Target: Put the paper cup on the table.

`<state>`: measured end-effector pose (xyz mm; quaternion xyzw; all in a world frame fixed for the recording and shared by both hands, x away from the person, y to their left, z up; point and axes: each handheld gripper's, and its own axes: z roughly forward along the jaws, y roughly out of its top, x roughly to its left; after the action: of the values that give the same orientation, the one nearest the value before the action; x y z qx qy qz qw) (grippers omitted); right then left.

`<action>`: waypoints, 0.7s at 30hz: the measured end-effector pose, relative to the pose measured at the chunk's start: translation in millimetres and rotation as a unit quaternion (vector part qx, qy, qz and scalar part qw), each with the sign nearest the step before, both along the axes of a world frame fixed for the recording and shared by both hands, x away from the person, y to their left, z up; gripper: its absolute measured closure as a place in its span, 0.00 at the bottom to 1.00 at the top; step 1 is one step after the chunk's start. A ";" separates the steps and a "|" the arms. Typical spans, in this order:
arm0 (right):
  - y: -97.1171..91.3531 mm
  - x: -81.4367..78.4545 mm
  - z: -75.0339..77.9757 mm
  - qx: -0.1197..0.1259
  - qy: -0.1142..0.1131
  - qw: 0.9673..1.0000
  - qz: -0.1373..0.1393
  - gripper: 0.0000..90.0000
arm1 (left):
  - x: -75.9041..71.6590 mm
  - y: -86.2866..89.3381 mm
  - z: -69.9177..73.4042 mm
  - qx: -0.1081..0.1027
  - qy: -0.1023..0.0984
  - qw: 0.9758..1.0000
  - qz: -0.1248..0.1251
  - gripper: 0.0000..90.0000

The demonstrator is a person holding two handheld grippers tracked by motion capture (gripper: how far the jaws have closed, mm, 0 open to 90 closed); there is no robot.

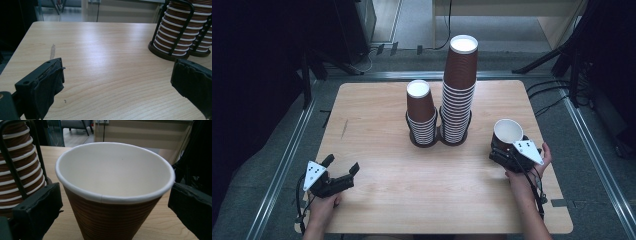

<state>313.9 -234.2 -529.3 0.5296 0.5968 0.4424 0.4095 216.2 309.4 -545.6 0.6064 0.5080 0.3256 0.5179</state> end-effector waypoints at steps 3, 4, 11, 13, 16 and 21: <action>-2.8 -4.4 0.0 0.000 -0.001 1.000 0.002 0.00 | 0.0 0.0 0.0 0.000 0.000 1.000 0.000 0.00; -3.9 -6.1 0.1 0.000 -0.001 1.000 0.003 0.00 | 0.0 -0.1 0.0 0.000 0.000 1.000 0.000 0.00; -9.4 -18.3 2.1 -0.001 -0.010 1.000 0.008 0.00 | -0.1 0.0 0.0 -0.002 0.000 1.000 -0.002 0.00; -10.6 -21.4 3.1 0.000 -0.012 1.000 0.010 0.00 | -0.2 -0.2 -0.1 -0.001 0.000 1.000 -0.002 0.00; -12.4 -26.2 4.8 0.001 -0.015 1.000 0.010 0.00 | -0.3 -0.3 -0.1 -0.001 0.000 1.000 -0.003 0.00; -17.4 -34.5 7.2 0.001 -0.022 1.000 0.012 0.00 | -0.4 -0.4 -0.1 0.000 0.000 1.000 -0.003 0.00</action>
<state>279.4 -251.6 -522.1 0.5124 0.5937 0.4596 0.4167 215.8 309.0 -545.8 0.6078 0.5060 0.3245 0.5189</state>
